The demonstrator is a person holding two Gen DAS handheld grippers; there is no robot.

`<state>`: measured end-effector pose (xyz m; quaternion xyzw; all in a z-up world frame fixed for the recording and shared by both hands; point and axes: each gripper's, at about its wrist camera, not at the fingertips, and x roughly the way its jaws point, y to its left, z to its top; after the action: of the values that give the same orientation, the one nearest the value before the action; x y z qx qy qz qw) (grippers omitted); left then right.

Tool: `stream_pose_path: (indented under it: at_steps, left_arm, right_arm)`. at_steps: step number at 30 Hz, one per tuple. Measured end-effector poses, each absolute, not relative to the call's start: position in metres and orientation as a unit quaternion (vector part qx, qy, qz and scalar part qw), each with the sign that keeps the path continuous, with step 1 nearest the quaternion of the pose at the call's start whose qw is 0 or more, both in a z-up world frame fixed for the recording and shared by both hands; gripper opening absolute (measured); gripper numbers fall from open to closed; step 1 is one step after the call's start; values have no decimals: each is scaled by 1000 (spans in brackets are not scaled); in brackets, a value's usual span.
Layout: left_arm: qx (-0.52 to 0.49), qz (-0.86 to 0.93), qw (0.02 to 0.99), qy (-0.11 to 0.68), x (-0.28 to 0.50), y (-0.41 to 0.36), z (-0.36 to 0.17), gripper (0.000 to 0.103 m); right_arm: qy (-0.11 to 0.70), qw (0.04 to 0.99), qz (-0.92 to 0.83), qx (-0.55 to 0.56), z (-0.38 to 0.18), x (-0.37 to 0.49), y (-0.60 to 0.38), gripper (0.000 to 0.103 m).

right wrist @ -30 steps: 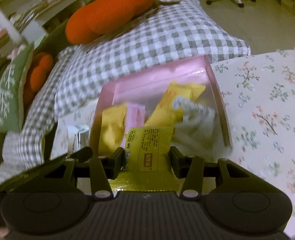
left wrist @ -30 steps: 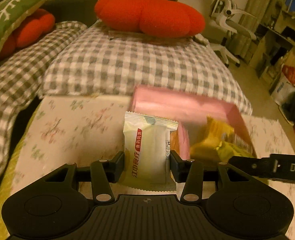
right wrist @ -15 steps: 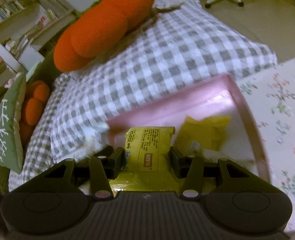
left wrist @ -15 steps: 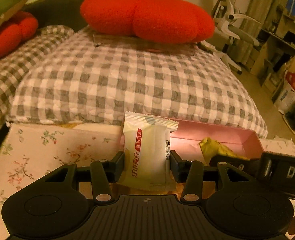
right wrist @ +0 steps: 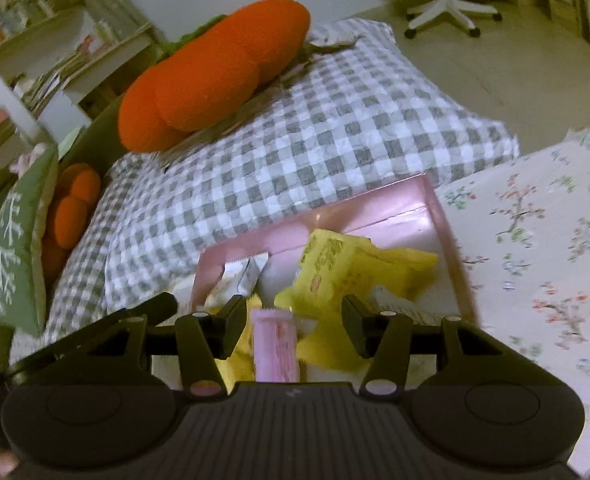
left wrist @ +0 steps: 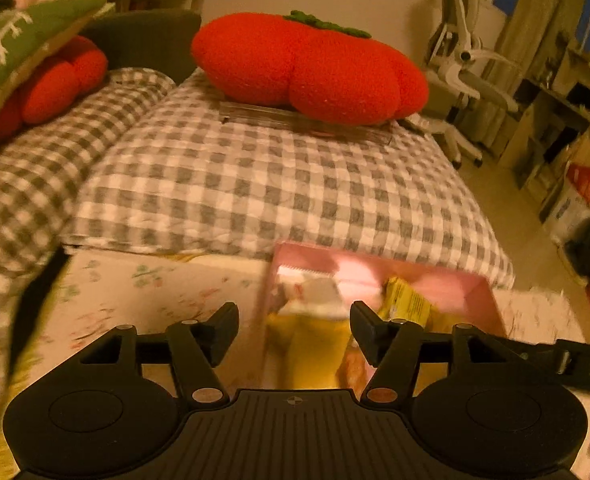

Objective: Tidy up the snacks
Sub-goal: 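Return both grippers to the pile and grasp a white-and-blue packet with the left gripper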

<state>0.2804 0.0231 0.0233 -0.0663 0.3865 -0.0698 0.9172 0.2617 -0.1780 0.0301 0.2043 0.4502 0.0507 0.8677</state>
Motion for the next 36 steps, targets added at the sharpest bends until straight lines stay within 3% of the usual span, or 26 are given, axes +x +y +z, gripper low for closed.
stream_pose_path:
  at_steps: [11, 20, 24, 36]
  left_arm:
    - [-15, -78, 901, 426, 165, 40, 21, 64]
    - [26, -120, 890, 440, 92, 17, 12, 64]
    - [66, -113, 884, 449, 80, 18, -3, 64]
    - [43, -153, 873, 461, 82, 7, -20, 66]
  right_arm:
    - [489, 864, 93, 80, 57, 168, -157, 57]
    - [528, 839, 113, 74, 48, 113, -159, 57]
    - [532, 836, 119, 60, 47, 103, -159, 57]
    - [554, 822, 93, 87, 30, 108, -172, 57]
